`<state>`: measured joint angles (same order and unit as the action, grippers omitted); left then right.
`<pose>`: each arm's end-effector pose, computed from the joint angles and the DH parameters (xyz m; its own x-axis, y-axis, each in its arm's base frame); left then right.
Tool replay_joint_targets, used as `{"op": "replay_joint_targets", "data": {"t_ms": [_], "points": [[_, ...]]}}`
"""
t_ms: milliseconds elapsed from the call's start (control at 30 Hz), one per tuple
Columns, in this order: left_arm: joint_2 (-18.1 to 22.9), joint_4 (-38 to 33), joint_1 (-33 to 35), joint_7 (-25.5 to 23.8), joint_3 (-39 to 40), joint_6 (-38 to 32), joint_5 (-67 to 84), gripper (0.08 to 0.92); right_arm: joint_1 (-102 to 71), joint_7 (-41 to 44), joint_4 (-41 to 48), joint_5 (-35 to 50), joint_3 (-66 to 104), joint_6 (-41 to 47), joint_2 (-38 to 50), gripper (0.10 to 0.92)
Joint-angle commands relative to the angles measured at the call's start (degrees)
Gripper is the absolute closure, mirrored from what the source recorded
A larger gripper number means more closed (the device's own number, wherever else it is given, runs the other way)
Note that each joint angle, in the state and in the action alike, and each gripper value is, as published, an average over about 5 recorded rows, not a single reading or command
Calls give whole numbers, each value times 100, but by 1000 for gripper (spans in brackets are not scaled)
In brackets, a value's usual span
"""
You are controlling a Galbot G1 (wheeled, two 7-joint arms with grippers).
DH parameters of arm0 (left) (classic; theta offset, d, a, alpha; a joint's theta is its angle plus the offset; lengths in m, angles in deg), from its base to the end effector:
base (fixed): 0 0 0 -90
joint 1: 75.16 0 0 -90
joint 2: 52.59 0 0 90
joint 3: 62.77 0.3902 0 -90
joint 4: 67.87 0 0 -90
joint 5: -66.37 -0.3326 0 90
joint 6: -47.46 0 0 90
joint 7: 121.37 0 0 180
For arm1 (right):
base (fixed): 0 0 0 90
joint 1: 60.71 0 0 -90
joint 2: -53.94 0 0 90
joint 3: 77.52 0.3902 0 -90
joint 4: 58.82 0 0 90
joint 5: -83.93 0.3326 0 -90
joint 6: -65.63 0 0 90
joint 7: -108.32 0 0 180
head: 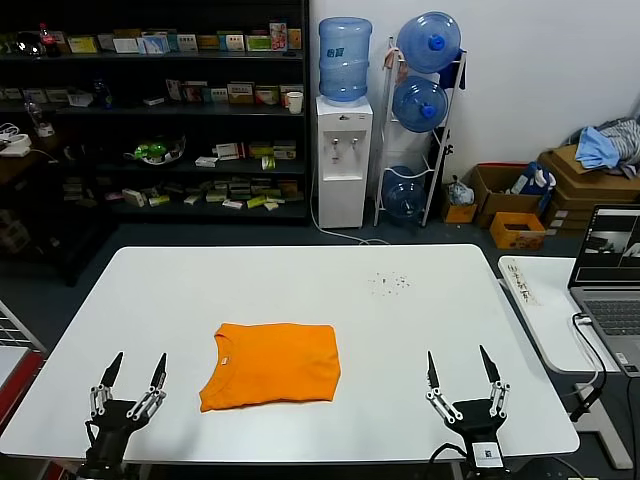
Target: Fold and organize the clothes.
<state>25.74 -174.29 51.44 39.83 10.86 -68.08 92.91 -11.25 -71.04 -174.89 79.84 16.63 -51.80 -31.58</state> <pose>0.0836 0.1480 -0.4008 -0.9810 0.0607 -0.1840 0.0724 0.9957 -0.0575 0.0694 -0.0406 -0.3773 -0.9736 -0.0634 -0.2194 -0.0242 0.9839 -0.1772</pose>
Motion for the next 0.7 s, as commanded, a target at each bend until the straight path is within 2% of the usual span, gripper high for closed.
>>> {"op": "replay_joint_targets", "data": {"t_ms": [33, 700], "points": [[96, 61, 100, -119, -137, -198, -95, 177, -47, 127, 164, -72, 180, -324, -187, 203], [105, 117, 79, -106, -169, -221, -41, 177, 11, 265, 205, -54, 249, -283, -183, 203]]}}
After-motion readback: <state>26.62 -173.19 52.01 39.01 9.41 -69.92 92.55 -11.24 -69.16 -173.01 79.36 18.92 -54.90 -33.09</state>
